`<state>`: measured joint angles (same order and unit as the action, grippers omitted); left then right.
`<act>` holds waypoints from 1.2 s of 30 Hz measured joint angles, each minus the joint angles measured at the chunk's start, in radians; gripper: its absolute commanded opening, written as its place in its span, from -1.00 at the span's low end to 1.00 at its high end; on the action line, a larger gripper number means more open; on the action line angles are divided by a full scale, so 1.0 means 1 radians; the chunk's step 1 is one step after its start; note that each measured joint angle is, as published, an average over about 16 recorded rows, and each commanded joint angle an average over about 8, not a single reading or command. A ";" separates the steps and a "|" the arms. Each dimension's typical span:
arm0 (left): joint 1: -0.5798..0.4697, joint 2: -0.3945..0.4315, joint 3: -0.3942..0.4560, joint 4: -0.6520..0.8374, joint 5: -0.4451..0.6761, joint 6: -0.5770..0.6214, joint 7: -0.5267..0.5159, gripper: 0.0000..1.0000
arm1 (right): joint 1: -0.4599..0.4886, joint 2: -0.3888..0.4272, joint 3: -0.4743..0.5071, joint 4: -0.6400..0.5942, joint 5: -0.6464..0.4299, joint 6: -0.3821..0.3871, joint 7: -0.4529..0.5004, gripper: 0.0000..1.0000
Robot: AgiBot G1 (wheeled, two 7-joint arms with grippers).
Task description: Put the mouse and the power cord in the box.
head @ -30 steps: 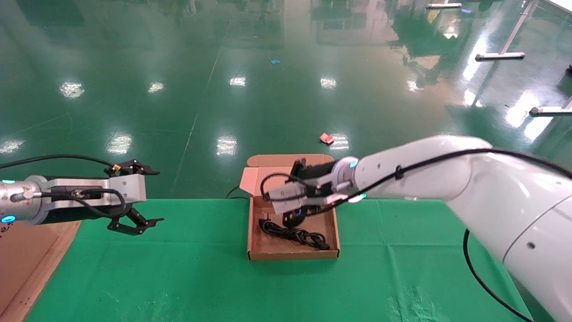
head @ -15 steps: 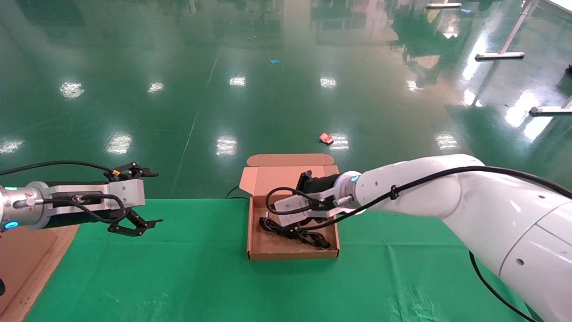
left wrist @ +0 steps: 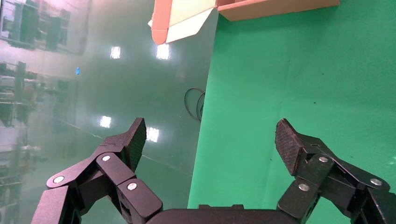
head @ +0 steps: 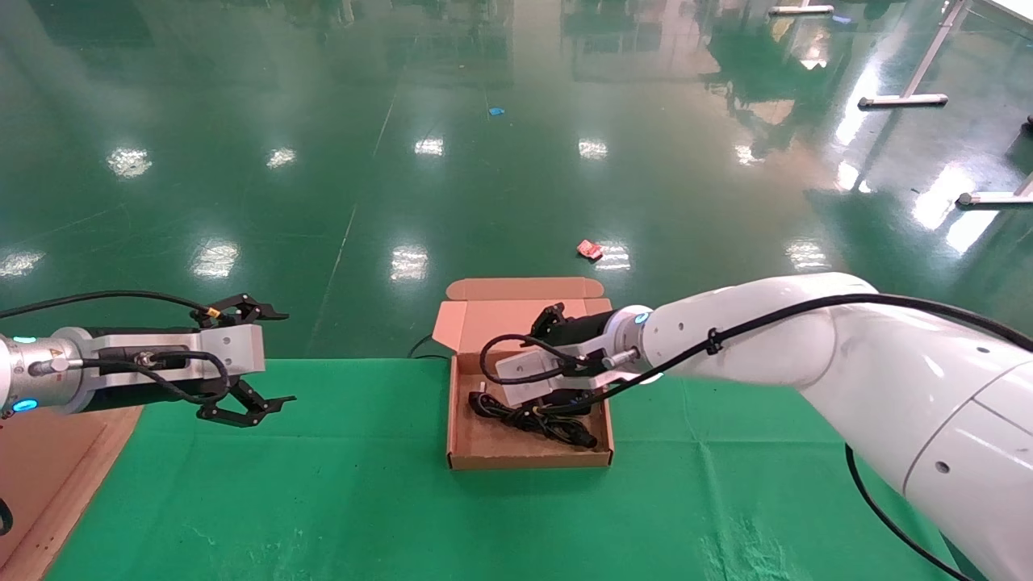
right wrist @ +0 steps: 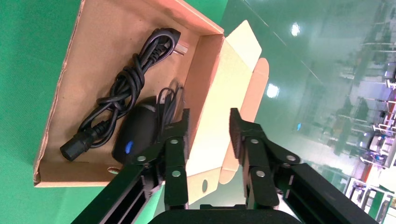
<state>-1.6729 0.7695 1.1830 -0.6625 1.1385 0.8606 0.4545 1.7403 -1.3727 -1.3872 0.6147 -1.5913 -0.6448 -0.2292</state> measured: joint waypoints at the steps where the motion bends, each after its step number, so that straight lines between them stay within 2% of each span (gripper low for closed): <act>1: 0.000 0.000 0.000 0.000 0.001 0.000 0.000 1.00 | 0.000 0.000 0.001 0.000 0.000 -0.001 0.000 1.00; 13: 0.001 0.000 -0.001 -0.005 0.003 0.000 -0.004 1.00 | 0.001 0.003 0.005 0.002 0.000 -0.006 -0.002 1.00; 19: 0.019 -0.004 -0.028 -0.024 -0.009 0.019 -0.024 1.00 | -0.015 0.022 0.033 0.018 0.021 -0.028 0.008 1.00; 26: 0.068 -0.017 -0.103 -0.075 -0.043 0.071 -0.077 1.00 | -0.066 0.079 0.117 0.069 0.086 -0.092 0.040 1.00; 36: 0.167 -0.044 -0.252 -0.177 -0.111 0.176 -0.182 1.00 | -0.175 0.202 0.298 0.176 0.227 -0.231 0.109 1.00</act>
<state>-1.5059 0.7259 0.9313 -0.8395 1.0277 1.0369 0.2724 1.5653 -1.1710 -1.0897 0.7911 -1.3643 -0.8754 -0.1205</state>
